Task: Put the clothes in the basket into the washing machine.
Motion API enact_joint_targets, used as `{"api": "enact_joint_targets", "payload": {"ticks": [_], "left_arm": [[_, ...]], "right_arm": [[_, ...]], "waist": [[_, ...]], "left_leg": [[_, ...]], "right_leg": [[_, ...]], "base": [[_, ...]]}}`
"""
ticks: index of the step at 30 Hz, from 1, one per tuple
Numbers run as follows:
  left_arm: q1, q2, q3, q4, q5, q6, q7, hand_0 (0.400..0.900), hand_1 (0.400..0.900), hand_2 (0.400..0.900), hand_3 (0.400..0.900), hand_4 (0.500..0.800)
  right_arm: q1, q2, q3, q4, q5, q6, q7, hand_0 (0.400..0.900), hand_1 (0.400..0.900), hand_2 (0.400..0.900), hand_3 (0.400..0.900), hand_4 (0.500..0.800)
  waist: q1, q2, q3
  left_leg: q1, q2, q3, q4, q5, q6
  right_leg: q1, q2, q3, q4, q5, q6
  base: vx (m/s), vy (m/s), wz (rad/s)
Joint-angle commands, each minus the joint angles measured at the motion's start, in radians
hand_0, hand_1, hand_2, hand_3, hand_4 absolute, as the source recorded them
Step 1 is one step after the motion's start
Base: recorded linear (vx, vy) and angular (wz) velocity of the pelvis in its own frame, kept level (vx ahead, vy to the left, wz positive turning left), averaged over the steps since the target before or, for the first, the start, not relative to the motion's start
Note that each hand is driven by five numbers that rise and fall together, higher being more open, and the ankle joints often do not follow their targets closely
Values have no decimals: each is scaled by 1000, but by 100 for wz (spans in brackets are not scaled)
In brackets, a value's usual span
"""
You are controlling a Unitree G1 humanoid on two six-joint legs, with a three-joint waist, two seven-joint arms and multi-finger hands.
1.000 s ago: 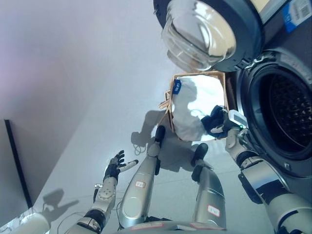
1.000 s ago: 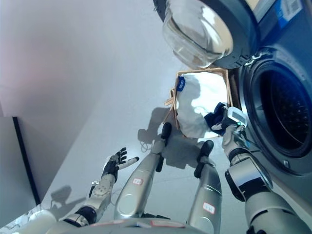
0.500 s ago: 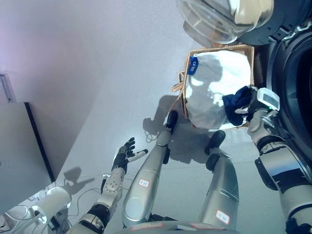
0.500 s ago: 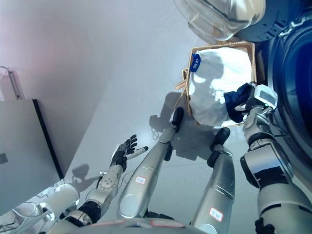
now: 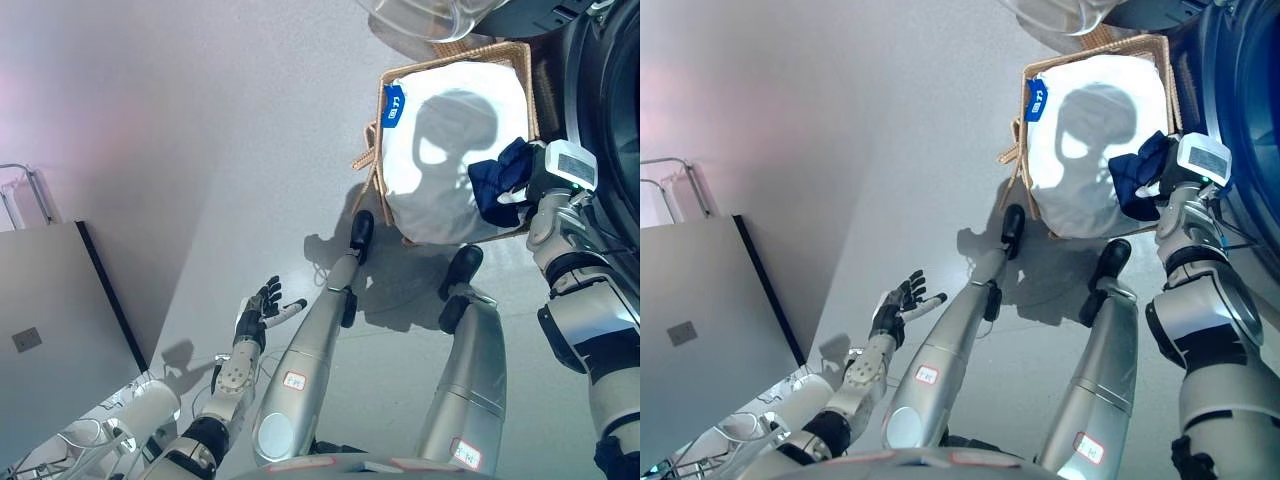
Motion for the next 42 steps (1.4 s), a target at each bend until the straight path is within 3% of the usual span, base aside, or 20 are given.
{"api": "enact_joint_targets", "payload": {"ticks": [1, 11, 22, 25, 31, 36, 39, 42], "left_arm": [[27, -5, 26, 86, -24, -31, 8, 900, 900, 900, 900, 800], [46, -13, 11, 73, 30, -38, 5, 900, 900, 900, 900, 800], [75, -7, 18, 103, 75, -26, 1, 900, 900, 900, 900, 800], [81, -5, 26, 136, 72, -21, -4, 900, 900, 900, 900, 800], [89, -7, 52, 185, 71, -8, 11, 900, 900, 900, 900, 800], [104, -4, 56, 228, 48, -6, 6, 900, 900, 900, 900, 800], [122, -12, 56, 257, 19, -14, -9, 900, 900, 900, 900, 800], [142, -14, 55, 280, -23, -22, -32, 900, 900, 900, 900, 800]], "right_arm": [[15, -95, 55, 47, 7, 21, 3, 400, 400, 400, 400, 500], [101, -131, -9, 83, 19, 11, 5, 400, 400, 400, 400, 500], [212, -110, -204, 82, 174, -15, 2, 400, 400, 400, 400, 500], [230, -91, -310, 75, 309, -40, 6, 400, 400, 400, 400, 500], [301, 37, -645, 41, 868, -178, -4, 400, 400, 400, 400, 500], [314, 167, -775, -37, 1255, -304, 78, 400, 400, 400, 400, 500], [300, 225, -809, -102, 1388, -351, 139, 400, 400, 400, 400, 500], [283, 253, -811, -180, 1413, -401, 132, 400, 400, 400, 400, 500]], "waist": [[-16, 90, -14], [23, 113, -46], [47, 128, -88], [38, 121, -99], [5, 109, -115], [-18, 93, -133], [-27, 92, -154], [-37, 88, -171]], "left_leg": [[-38, -60, -20, 125, -174, 11], [-7, -71, -26, 114, -166, 16], [168, -61, -55, 23, -145, 16], [236, -52, -57, -16, -141, 15], [326, -25, -31, -58, -131, 22], [396, -5, -14, -100, -135, 22], [429, 4, -7, -123, -135, 22], [460, 9, 1, -145, -132, 20]], "right_leg": [[67, 59, 3, -93, 35, -18], [92, 56, 5, -89, 29, -24], [283, 66, -24, -210, 51, -16], [362, 79, -32, -274, 64, -10], [484, 107, -44, -402, 119, -4], [566, 127, -32, -491, 139, 5], [603, 136, -24, -536, 150, 10], [635, 142, -19, -568, 160, 13]], "base": [[-21, -29, 16], [-6, -18, 5], [12, -34, 5], [52, -16, -11], [3, 11, -24], [49, 7, -24], [58, 11, -22], [49, 13, -14]]}}
